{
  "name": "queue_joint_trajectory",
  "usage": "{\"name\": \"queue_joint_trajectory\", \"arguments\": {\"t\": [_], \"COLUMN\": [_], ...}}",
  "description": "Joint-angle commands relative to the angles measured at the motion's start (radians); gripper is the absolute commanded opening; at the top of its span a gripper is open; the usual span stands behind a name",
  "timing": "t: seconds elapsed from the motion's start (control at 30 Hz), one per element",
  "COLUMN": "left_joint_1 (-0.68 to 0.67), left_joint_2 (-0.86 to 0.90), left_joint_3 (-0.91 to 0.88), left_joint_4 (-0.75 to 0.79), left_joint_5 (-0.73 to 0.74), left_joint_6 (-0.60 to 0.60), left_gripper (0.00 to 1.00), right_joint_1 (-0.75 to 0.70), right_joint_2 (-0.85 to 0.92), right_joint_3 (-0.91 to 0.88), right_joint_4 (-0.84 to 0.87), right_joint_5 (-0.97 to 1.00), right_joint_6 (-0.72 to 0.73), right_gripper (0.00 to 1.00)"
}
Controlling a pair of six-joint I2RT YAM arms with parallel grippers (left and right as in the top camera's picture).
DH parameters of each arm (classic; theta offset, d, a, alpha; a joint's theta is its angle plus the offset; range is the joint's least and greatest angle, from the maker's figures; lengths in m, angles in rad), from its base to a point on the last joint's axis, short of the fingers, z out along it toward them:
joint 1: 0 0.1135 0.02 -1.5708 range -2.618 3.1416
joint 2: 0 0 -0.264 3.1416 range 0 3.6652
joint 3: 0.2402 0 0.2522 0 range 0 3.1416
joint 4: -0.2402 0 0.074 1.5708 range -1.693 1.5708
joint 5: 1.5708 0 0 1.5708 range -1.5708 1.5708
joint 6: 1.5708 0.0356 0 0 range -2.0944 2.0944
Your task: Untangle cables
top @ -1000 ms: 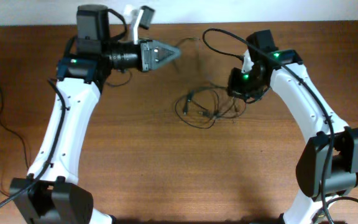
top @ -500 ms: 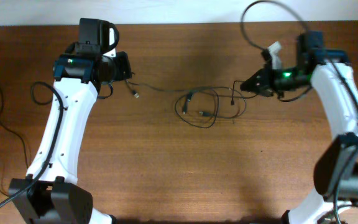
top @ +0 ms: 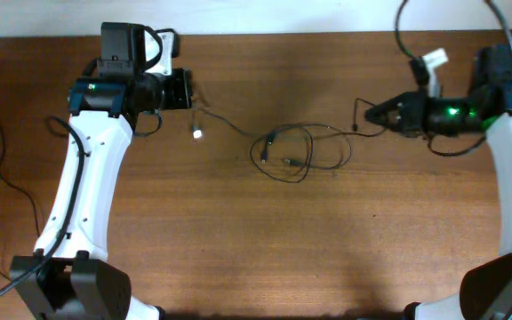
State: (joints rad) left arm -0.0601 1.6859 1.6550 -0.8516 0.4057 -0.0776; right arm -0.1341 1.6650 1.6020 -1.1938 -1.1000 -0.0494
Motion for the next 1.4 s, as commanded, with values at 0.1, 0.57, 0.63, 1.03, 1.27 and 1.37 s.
{"name": "queue_joint_trajectory", "arguments": {"t": [0.1, 0.57, 0.63, 1.03, 1.27, 1.37], "left_joint_1": [-0.040, -0.078, -0.100, -0.232, -0.276, -0.278], "left_joint_2": [0.008, 0.008, 0.008, 0.050, 0.164, 0.209], "left_joint_3": [0.008, 0.008, 0.008, 0.008, 0.008, 0.008], "left_joint_4": [0.028, 0.028, 0.029, 0.028, 0.032, 0.032], "left_joint_5": [0.654, 0.906, 0.863, 0.383, 0.340, 0.337], "left_joint_6": [0.148, 0.163, 0.163, 0.162, 0.162, 0.162], "left_gripper": [0.09, 0.38, 0.39, 0.50, 0.56, 0.43], "right_joint_1": [0.248, 0.405, 0.420, 0.435, 0.434, 0.426], "right_joint_2": [-0.019, -0.019, -0.019, -0.019, -0.019, -0.019], "right_joint_3": [-0.001, -0.001, -0.001, -0.001, -0.001, -0.001], "right_joint_4": [0.269, 0.733, 0.761, 0.787, 0.791, 0.791], "right_joint_5": [0.109, 0.171, 0.171, 0.192, 0.192, 0.188], "right_joint_6": [0.250, 0.616, 0.635, 0.680, 0.687, 0.687], "right_gripper": [0.04, 0.04, 0.04, 0.04, 0.04, 0.04]}}
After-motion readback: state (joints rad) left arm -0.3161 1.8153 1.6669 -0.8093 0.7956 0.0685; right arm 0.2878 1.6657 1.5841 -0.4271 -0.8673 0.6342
